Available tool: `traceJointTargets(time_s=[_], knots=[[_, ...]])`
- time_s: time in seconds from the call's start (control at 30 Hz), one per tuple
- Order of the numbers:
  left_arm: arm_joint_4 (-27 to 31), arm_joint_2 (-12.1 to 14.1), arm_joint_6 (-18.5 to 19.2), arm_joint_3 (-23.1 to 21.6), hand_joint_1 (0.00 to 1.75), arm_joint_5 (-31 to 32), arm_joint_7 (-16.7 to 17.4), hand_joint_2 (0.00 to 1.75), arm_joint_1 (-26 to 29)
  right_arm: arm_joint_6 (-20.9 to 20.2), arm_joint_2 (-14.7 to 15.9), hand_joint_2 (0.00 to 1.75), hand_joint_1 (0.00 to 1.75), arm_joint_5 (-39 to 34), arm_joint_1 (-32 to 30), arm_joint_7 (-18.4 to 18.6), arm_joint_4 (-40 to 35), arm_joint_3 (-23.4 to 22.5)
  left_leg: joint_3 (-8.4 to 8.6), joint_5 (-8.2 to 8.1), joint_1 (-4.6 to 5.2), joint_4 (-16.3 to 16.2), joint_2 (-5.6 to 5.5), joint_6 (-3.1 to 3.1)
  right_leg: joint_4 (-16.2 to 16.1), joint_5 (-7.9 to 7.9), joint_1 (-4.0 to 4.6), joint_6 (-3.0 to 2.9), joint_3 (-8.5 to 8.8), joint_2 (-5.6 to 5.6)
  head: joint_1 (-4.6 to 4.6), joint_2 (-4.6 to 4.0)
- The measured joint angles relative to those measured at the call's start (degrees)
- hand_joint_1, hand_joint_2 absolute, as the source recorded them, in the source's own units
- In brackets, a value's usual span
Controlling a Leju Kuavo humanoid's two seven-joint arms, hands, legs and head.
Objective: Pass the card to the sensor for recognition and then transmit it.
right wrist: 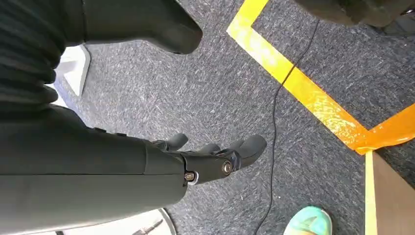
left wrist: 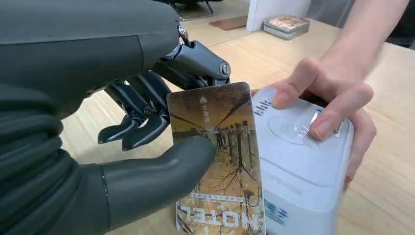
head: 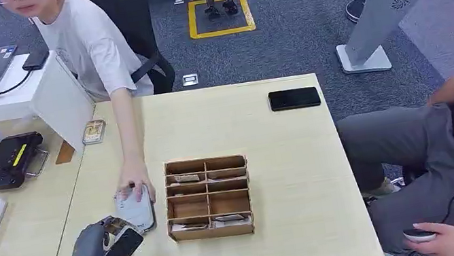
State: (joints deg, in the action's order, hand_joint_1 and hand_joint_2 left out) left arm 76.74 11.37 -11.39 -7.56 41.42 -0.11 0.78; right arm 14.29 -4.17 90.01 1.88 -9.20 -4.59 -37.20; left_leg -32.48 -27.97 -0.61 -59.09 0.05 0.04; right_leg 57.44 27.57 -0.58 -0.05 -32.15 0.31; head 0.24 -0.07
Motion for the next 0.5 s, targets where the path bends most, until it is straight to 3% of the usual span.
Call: traceJointTargets(time_s=[0.5], knots=[[-1.64,-0.33,-1.75,0.00,1.75,1.68,0.31,1.75,-0.42,-0.02,0.00,1.75,0.00,0.00,0.01,0.13,-0.11,0.42,0.01,0.09,0.00,0.00,-0.01,0.05,0.00,-0.08,0.00,0.00,0.02,-0.05,0.02,0.00]])
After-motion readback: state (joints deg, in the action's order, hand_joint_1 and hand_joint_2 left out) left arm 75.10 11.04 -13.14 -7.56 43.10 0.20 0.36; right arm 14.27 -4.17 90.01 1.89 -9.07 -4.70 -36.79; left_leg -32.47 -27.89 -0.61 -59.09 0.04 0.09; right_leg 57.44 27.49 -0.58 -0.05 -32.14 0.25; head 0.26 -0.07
